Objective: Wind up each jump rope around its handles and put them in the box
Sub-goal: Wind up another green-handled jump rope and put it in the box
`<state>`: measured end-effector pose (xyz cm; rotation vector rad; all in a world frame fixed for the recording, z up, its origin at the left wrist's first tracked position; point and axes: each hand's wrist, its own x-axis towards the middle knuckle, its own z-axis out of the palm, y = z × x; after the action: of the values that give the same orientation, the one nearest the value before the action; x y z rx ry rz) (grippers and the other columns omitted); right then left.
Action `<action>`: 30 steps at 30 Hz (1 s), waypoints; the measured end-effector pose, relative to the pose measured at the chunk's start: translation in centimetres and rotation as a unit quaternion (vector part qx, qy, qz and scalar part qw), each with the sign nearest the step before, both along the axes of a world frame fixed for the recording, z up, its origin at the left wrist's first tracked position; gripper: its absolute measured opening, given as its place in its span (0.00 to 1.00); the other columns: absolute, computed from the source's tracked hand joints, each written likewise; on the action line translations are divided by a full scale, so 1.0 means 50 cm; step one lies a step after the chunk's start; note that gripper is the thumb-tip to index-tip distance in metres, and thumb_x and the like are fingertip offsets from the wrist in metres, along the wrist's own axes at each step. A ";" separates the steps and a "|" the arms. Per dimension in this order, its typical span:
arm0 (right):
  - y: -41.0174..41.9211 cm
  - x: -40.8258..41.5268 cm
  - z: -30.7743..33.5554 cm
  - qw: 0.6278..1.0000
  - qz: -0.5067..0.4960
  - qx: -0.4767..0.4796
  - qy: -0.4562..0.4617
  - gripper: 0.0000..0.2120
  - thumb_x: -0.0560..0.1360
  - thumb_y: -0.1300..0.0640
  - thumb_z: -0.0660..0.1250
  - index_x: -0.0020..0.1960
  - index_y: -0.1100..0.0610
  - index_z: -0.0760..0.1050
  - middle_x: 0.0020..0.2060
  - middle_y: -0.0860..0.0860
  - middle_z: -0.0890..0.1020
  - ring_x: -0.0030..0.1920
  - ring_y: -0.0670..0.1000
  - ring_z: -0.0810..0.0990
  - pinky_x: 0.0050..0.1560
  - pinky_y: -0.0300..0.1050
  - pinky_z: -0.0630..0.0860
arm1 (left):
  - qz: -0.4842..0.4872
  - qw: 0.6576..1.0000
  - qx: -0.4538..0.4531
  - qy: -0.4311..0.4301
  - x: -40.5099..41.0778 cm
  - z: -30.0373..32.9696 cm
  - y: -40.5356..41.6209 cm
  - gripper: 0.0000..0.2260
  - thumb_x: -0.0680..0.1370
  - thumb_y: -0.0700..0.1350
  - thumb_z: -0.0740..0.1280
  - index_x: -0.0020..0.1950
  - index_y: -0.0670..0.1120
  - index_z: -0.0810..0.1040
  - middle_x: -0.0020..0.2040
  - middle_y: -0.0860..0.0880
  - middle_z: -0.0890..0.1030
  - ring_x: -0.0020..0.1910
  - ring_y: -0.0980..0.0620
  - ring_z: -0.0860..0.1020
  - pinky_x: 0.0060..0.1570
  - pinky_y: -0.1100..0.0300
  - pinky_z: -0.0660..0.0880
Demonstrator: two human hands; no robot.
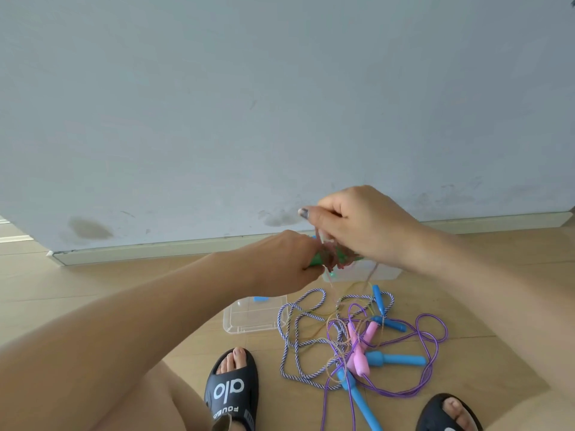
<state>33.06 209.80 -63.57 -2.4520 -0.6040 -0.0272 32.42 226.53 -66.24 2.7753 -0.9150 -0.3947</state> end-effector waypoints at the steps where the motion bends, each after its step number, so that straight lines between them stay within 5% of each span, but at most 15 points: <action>1: -0.008 0.013 -0.004 1.000 -0.011 0.006 0.013 0.26 0.80 0.41 0.60 0.30 0.56 0.69 0.22 0.50 0.71 0.24 0.47 0.67 0.32 0.44 0.65 | 0.001 1.000 -0.006 -0.005 -0.003 0.003 -0.005 0.12 0.82 0.49 0.60 0.45 0.42 0.72 0.33 0.50 0.72 0.31 0.52 0.70 0.28 0.64 0.63; 7: -0.029 0.046 -0.032 0.983 0.035 0.065 0.166 0.27 0.79 0.43 0.65 0.30 0.54 0.57 0.26 0.51 0.59 0.26 0.48 0.56 0.28 0.42 0.56 | -0.029 0.997 -0.062 0.032 -0.017 0.018 -0.009 0.14 0.81 0.49 0.63 0.40 0.43 0.69 0.30 0.49 0.71 0.28 0.53 0.67 0.28 0.63 0.63; 11: -0.051 0.077 -0.085 0.954 -0.001 0.105 0.281 0.26 0.74 0.41 0.70 0.35 0.64 0.72 0.28 0.53 0.72 0.26 0.48 0.68 0.29 0.39 0.67 | -0.003 0.988 -0.138 0.067 -0.024 0.043 -0.004 0.10 0.80 0.48 0.65 0.44 0.43 0.73 0.33 0.51 0.72 0.31 0.54 0.67 0.34 0.61 0.66; 13: -0.063 0.081 -0.111 0.960 -0.011 0.094 0.265 0.10 0.74 0.49 0.70 0.38 0.54 0.76 0.28 0.42 0.78 0.28 0.41 0.73 0.38 0.41 0.73 | 0.051 0.970 -0.200 0.126 -0.020 0.054 0.000 0.08 0.77 0.49 0.66 0.44 0.44 0.74 0.34 0.50 0.73 0.32 0.53 0.69 0.36 0.59 0.69; 16: -0.052 0.057 -0.125 0.961 -0.032 0.098 0.258 0.17 0.72 0.46 0.63 0.28 0.49 0.62 0.23 0.44 0.64 0.25 0.47 0.61 0.33 0.43 0.60 | 0.147 0.917 -0.277 0.247 -0.001 0.056 0.016 0.10 0.76 0.47 0.66 0.43 0.41 0.73 0.35 0.49 0.72 0.31 0.52 0.69 0.33 0.60 0.70; 19: -0.032 0.038 -0.127 0.977 -0.055 0.046 0.199 0.24 0.82 0.45 0.56 0.29 0.54 0.61 0.21 0.45 0.63 0.23 0.46 0.60 0.35 0.46 0.60 | 0.203 0.888 -0.296 0.287 0.024 0.040 0.038 0.09 0.79 0.41 0.64 0.40 0.43 0.71 0.33 0.49 0.70 0.28 0.54 0.65 0.30 0.63 0.66; 24: -0.004 -0.015 -0.094 0.985 -0.082 0.000 0.150 0.26 0.84 0.43 0.52 0.31 0.55 0.61 0.24 0.49 0.65 0.25 0.48 0.63 0.31 0.45 0.60 | 0.247 0.906 -0.262 0.221 0.057 0.018 0.064 0.08 0.78 0.42 0.63 0.40 0.42 0.73 0.36 0.45 0.72 0.32 0.48 0.68 0.36 0.57 0.69; 30: 0.017 -0.051 -0.036 0.998 -0.014 -0.065 -0.019 0.26 0.81 0.41 0.56 0.31 0.57 0.60 0.23 0.51 0.63 0.27 0.51 0.62 0.29 0.46 0.58 | 0.175 0.982 0.004 0.070 0.057 -0.002 0.069 0.06 0.79 0.44 0.61 0.43 0.44 0.68 0.42 0.48 0.74 0.36 0.50 0.72 0.35 0.57 0.68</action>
<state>30.53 210.66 -65.34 -2.5908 -0.6056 -0.0482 35.27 229.99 -66.36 2.7952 -0.3821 -0.5221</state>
